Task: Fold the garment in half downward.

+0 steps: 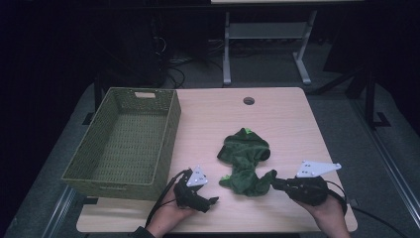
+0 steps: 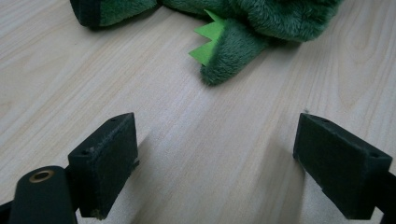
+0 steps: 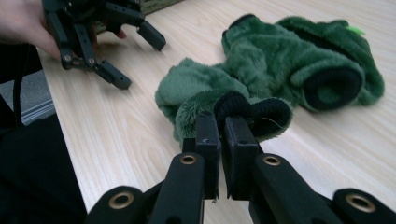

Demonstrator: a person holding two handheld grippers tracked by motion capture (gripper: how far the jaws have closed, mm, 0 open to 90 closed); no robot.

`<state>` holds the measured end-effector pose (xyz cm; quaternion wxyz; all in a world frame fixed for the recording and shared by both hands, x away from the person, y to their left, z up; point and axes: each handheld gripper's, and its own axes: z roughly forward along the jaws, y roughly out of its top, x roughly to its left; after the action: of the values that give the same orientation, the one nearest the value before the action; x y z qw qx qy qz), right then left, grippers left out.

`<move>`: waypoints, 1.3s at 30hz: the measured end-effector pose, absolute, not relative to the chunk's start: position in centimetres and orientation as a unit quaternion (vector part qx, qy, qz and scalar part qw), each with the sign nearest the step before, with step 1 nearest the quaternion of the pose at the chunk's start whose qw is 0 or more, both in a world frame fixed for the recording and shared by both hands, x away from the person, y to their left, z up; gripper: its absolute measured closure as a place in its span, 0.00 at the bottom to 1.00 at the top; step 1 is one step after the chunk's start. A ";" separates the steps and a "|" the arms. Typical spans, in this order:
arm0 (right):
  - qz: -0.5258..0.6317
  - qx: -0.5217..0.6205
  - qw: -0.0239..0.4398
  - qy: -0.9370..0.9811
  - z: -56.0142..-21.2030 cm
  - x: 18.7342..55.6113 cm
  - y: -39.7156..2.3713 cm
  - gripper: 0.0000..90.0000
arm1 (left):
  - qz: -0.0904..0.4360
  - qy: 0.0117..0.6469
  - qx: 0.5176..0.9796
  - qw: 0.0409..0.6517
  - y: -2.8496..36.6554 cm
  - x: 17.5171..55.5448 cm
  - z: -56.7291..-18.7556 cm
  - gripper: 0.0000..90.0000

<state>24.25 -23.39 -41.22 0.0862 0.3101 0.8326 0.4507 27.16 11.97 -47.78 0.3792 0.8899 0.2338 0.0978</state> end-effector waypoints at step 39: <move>0.452 0.297 0.071 0.838 -42.3 30.6 -16.6 1.00 | 0.099 0.233 0.890 0.379 12.0 27.2 -47.8 0.15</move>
<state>30.58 -16.58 -42.33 0.0709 0.2974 0.8379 0.4522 27.19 11.98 -47.77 0.3787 0.8903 0.2327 0.0988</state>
